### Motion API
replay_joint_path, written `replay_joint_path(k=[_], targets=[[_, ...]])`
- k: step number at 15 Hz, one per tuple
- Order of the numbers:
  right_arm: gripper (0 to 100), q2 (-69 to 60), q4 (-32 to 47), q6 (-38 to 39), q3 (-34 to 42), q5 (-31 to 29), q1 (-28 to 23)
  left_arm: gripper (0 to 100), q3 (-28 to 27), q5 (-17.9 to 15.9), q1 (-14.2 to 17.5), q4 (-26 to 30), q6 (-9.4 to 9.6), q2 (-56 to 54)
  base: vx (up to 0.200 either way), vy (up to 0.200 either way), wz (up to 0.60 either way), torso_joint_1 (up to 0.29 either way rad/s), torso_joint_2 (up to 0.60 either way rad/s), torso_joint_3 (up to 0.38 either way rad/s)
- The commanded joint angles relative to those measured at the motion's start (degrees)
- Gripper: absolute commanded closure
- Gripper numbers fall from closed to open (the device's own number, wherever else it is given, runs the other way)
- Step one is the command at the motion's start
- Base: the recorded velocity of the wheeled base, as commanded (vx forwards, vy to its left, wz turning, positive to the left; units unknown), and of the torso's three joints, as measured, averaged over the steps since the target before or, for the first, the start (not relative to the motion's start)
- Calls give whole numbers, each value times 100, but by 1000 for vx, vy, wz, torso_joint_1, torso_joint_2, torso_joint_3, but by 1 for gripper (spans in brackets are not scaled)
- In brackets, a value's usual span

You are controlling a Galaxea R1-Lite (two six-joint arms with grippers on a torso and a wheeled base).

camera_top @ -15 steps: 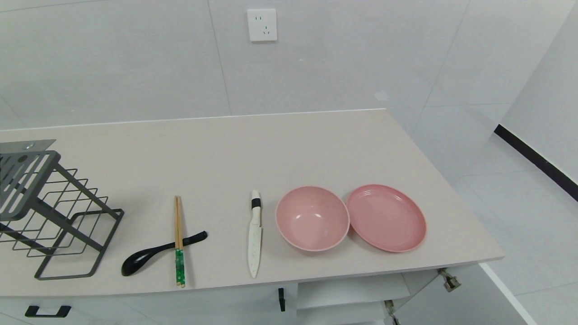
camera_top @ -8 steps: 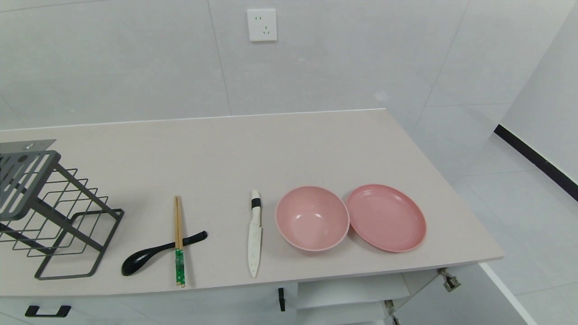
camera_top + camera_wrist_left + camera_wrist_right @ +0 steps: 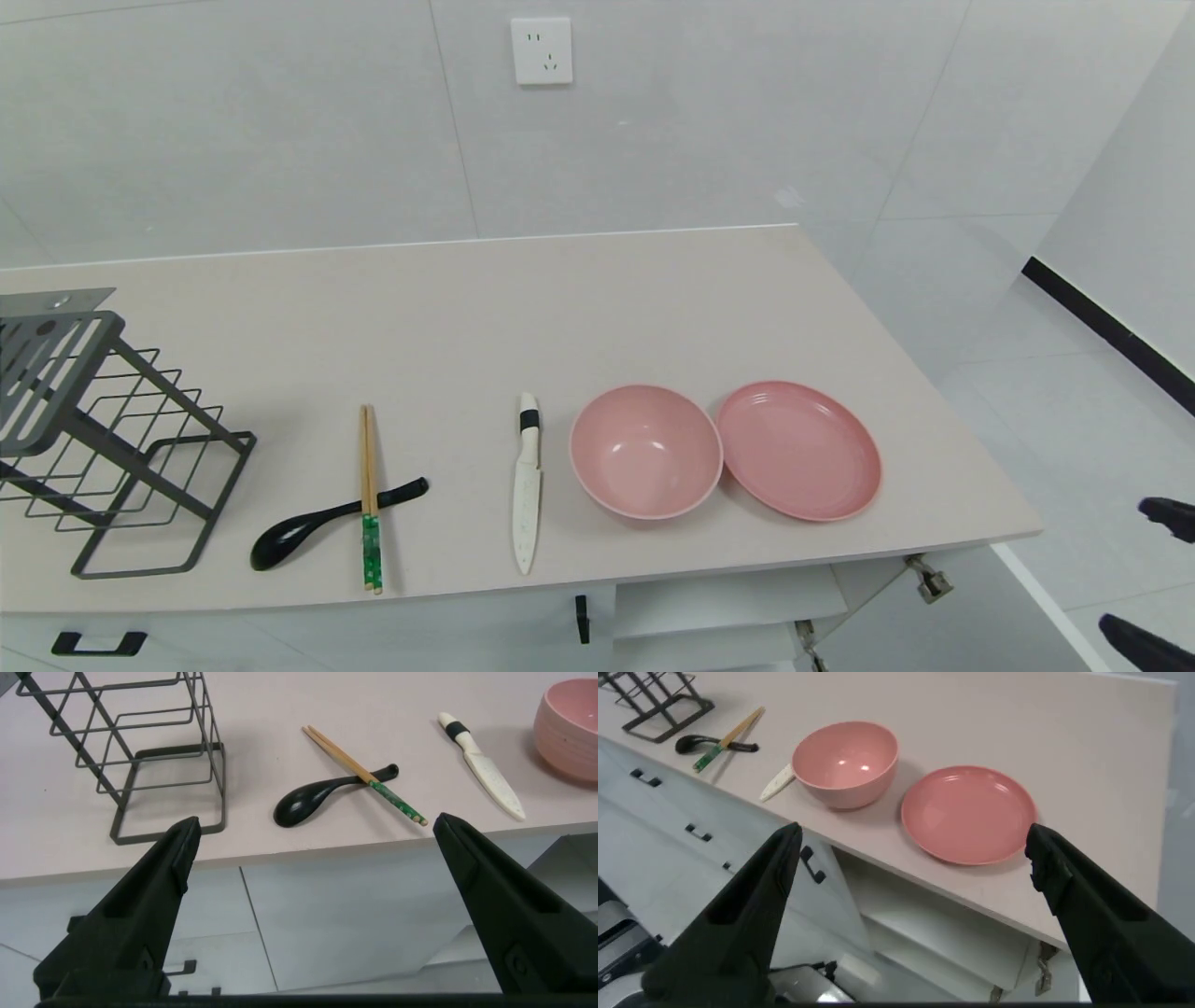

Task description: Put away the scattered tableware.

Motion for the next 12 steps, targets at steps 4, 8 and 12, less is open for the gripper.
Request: replay_joint_path(k=[4, 8, 12], targets=[[0, 1900, 5, -110, -717, -465, 619, 0, 0, 0, 0, 0, 4, 7, 0, 0, 0, 0, 0, 0], [0, 2823, -917, -883, 259, -1159, 636, 0, 0, 0, 0, 0, -14, 7, 0, 0, 0, 0, 0, 0], [0, 4414, -2763, -874, 505, -1159, 373, 0, 0, 0, 0, 0, -22, 7, 0, 0, 0, 0, 0, 0]])
